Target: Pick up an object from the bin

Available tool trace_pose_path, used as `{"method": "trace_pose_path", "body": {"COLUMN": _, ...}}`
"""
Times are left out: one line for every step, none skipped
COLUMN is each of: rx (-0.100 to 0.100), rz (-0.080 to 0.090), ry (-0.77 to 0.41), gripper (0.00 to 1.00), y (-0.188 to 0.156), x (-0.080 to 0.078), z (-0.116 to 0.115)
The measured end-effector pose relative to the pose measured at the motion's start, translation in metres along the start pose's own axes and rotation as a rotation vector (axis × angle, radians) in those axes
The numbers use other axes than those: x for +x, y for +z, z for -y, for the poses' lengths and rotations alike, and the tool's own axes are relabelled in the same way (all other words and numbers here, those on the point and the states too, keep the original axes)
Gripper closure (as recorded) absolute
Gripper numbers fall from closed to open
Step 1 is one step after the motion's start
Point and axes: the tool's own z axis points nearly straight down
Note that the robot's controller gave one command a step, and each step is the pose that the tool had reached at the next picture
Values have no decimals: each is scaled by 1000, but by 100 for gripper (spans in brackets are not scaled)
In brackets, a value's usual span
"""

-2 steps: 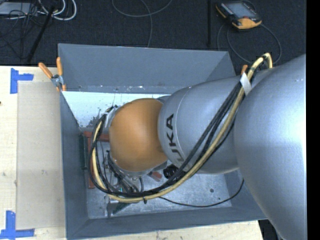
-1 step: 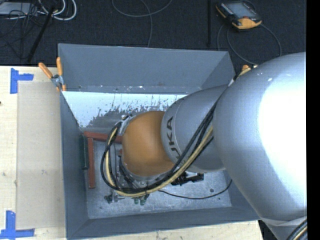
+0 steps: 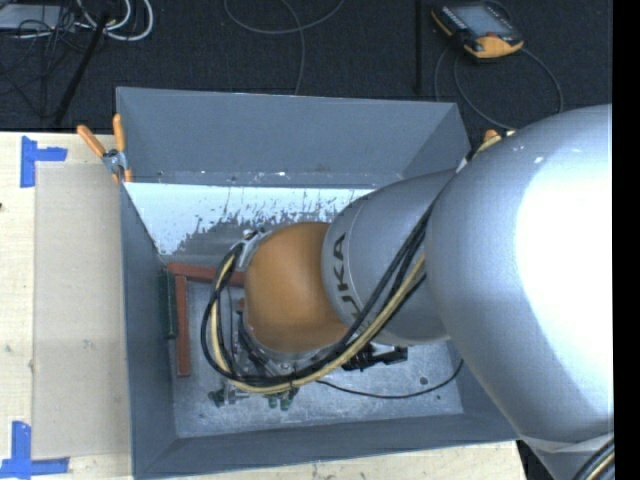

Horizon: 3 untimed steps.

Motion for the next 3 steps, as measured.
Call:
{"method": "trace_pose_path", "body": {"rx": 11, "rz": -7, "ry": 28, "gripper": 100, "y": -39, "x": 3, "z": -1}}
{"method": "trace_pose_path", "body": {"rx": 10, "rz": -4, "ry": 58, "gripper": 100, "y": -124, "x": 3, "z": 9}}
{"method": "trace_pose_path", "body": {"rx": 9, "rz": -4, "ry": 59, "gripper": 0, "y": -124, "x": 3, "z": 9}}
